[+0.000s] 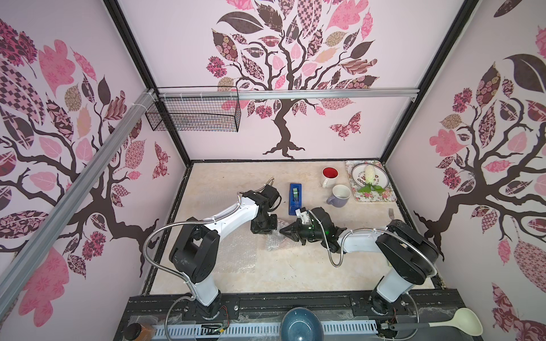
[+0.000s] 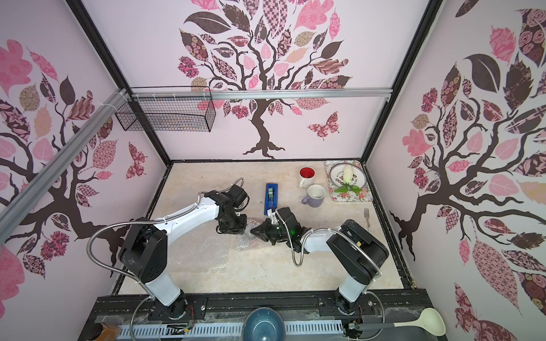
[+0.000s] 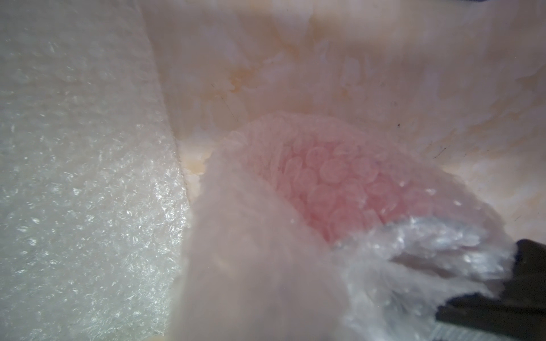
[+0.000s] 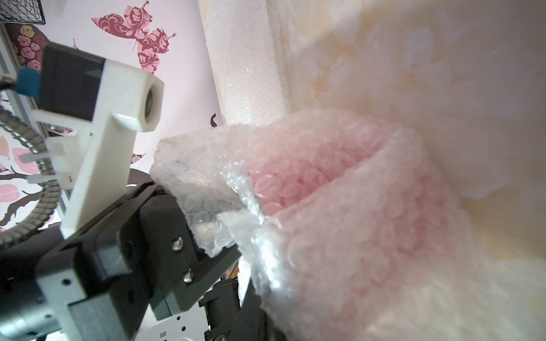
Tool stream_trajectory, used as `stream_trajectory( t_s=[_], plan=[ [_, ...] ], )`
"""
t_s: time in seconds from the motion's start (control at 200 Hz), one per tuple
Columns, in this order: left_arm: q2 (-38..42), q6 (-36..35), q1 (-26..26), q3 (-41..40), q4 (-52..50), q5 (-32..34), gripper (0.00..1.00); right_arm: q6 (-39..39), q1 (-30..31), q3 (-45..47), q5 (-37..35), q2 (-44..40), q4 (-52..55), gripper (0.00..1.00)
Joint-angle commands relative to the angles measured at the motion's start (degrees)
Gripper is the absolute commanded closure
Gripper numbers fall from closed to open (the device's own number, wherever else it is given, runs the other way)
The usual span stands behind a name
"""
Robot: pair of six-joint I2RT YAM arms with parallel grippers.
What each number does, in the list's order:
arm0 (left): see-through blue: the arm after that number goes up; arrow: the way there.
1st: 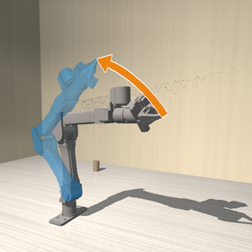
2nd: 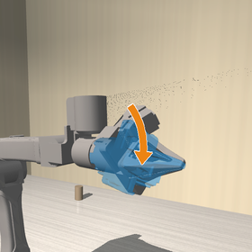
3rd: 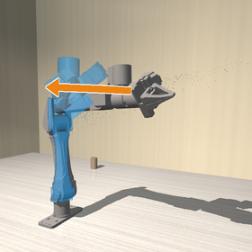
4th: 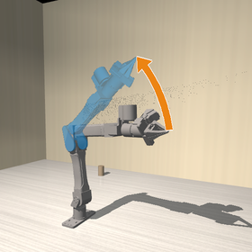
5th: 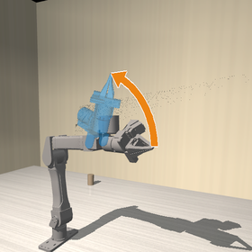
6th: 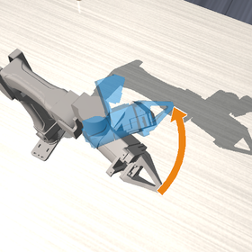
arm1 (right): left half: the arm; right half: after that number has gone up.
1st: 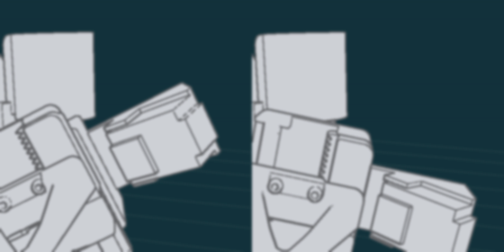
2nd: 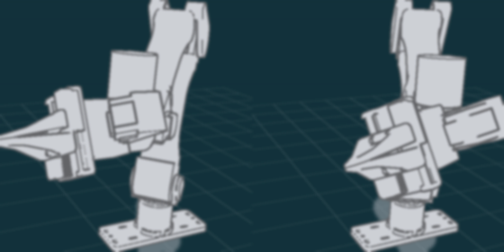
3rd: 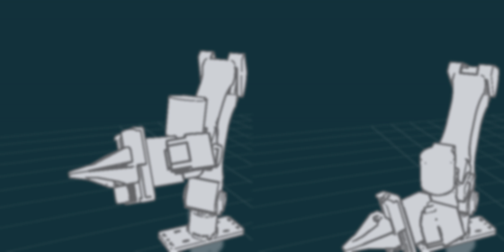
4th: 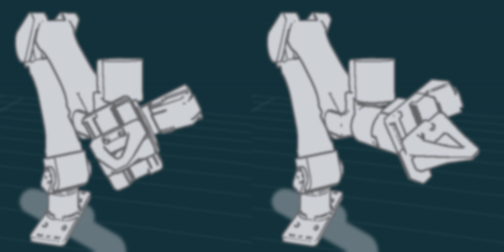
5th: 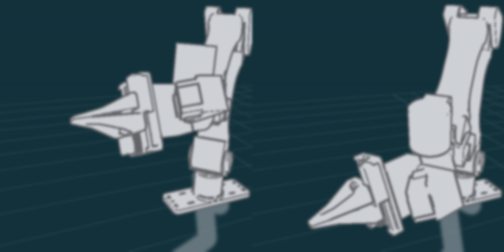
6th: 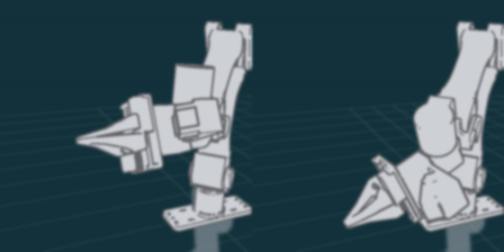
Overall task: Wrap mugs in bubble wrap
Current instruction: Stick the tape on the bubble wrap.
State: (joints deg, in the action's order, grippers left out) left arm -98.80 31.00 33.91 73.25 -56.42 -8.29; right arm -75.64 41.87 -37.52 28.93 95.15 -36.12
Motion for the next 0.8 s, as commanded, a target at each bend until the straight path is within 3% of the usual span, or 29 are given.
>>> stream_trajectory(
  t_s=[0.0, 0.455, 0.615, 0.795],
  plan=[
    [-0.3, -2.7, -0.3, 3.9, 0.3, -2.4, 1.0, 0.0, -1.0, -0.5, -2.5, -1.0, 9.4, 1.0],
    [-1.4, -3.1, -0.3, 6.3, 0.3, -2.5, 1.0, 2.7, -3.0, -0.5, -1.5, -0.7, 13.0, 1.0],
    [0.3, -1.3, -1.4, 9.8, -0.6, -2.5, 0.63, 3.3, -3.0, -1.3, -1.3, -0.7, 13.8, 1.0],
    [2.1, -0.4, -2.7, 15.0, -2.8, -2.9, 0.54, 2.9, -3.0, -1.5, -1.1, -0.3, 13.3, 1.0]
  ],
)
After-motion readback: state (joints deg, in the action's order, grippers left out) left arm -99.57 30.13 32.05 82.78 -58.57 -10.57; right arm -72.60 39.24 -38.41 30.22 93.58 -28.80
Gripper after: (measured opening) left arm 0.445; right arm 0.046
